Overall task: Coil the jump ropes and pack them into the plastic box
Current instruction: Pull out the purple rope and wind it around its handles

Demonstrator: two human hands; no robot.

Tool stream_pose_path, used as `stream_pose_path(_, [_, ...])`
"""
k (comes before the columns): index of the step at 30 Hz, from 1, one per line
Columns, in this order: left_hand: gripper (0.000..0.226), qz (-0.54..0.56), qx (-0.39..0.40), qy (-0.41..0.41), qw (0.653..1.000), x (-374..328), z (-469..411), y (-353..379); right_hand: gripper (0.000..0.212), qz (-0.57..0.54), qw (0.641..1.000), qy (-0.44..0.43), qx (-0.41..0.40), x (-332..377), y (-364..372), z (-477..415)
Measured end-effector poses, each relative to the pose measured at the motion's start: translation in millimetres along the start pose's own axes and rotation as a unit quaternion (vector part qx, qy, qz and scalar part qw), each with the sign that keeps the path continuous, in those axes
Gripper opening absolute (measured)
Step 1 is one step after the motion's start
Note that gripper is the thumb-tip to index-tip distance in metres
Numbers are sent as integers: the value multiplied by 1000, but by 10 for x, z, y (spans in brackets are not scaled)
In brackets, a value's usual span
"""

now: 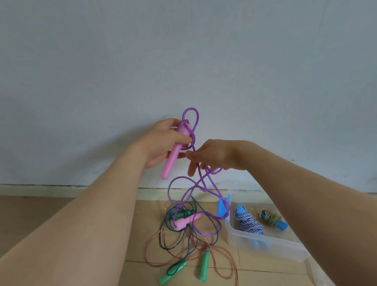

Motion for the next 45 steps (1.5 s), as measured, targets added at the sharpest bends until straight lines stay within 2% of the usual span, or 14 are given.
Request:
stream_pose_path(5, [33,37,12,15,999,18,10,-23,57,3,993,-10,-120,-11,-201,-15])
stream_pose_path(10, [26,61,-61,-23,996,83,14,-95,17,-23,984,-34,-174,-43,-290,-115])
stream_pose_path(13, [23,124,-58,-53,989,170,39,-205,23,-4,976,-57,-210,-61,-345,-111])
stream_pose_path(15, [9,150,-32,-18,988,170,70,-285,25,76,971,-45,-223,-119,-396,-126])
stream_pose_path(17, [18,147,-48,12,988,149,108,-349,20,124,972,5,-201,-252,-389,-159])
stream_pose_path(22, [14,172,-160,-44,971,183,-3,-320,9,252,959,63,-111,-334,-234,-171])
stream_pose_path(25, [30,174,-166,-50,969,132,-29,-218,11,312,947,71,-34,-311,-86,-132])
stream_pose_path(28, [22,102,-126,-73,984,181,-37,-124,14,325,942,76,41,-321,64,-64])
stream_pose_path(31, [9,-9,-131,-77,988,228,-6,-199,39,252,964,52,73,-316,86,-26])
stream_pose_path(33, [13,-67,-160,-75,982,236,29,-268,70,132,990,11,44,-237,49,-12])
stream_pose_path(35, [18,-96,-170,-72,978,235,47,-282,83,-17,999,-35,-7,-122,-14,-19])
stream_pose_path(40, [9,-110,-169,-67,977,225,19,-255,60,-153,977,-128,-70,162,-164,59])
stream_pose_path(43, [12,-151,-220,-60,962,213,-5,-308,34,-251,964,-91,1,165,-64,82])
stream_pose_path(45, [14,-155,-226,-56,960,209,-20,-304,37,-312,947,-56,43,174,12,91])
Point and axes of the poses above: each hand's wrist, its own z-axis away from the middle knuckle, its own y-axis out of the palm, x = y × z, the point moved 6 cm from there along -z, towards the middle knuckle, and after that the axes turned 7 degrees about -z, right-handed, at the moved point
